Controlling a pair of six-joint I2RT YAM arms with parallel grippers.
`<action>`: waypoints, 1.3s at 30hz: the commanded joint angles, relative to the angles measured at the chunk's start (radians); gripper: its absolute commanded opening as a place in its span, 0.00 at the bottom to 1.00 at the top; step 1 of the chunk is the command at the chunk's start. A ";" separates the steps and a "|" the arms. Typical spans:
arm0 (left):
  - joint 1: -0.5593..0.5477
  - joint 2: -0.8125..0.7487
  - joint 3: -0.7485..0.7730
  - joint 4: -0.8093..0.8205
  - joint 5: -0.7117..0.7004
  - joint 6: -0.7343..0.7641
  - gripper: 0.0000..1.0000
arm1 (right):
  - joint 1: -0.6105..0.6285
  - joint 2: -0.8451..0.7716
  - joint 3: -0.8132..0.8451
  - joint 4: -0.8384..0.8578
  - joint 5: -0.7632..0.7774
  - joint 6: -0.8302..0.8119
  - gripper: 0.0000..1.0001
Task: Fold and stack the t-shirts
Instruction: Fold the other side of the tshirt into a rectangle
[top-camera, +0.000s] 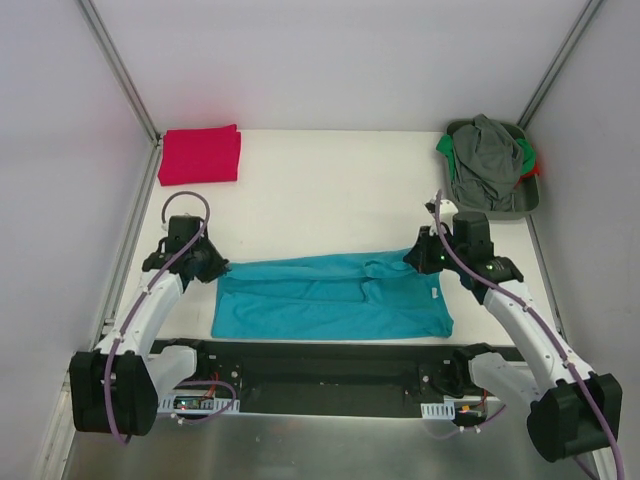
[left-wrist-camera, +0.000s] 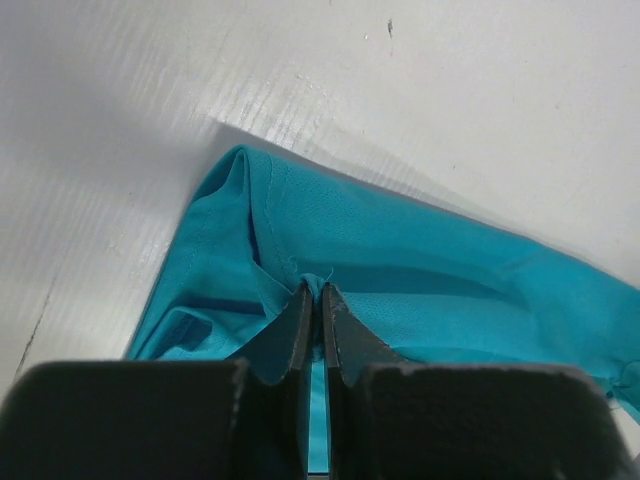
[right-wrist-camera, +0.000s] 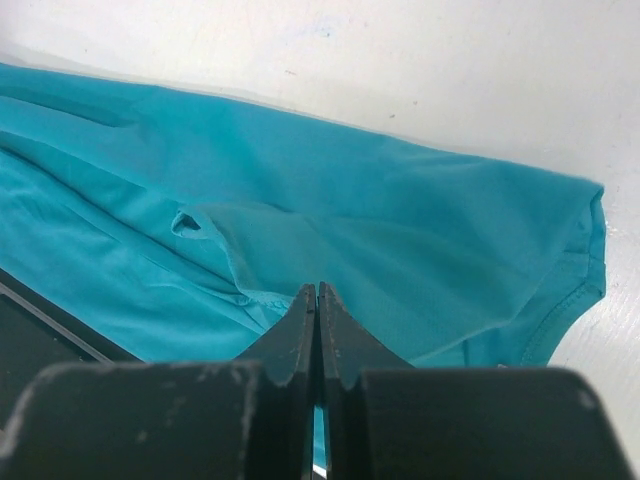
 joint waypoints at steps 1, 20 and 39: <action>-0.006 -0.073 -0.029 0.006 -0.050 0.010 0.00 | -0.001 -0.036 -0.029 -0.008 0.006 0.019 0.00; -0.006 -0.046 -0.134 0.009 -0.054 -0.005 0.03 | -0.001 -0.151 -0.209 0.016 0.024 0.106 0.06; -0.007 -0.208 -0.117 -0.012 0.060 -0.044 0.99 | 0.000 -0.387 -0.284 0.086 -0.156 0.405 0.96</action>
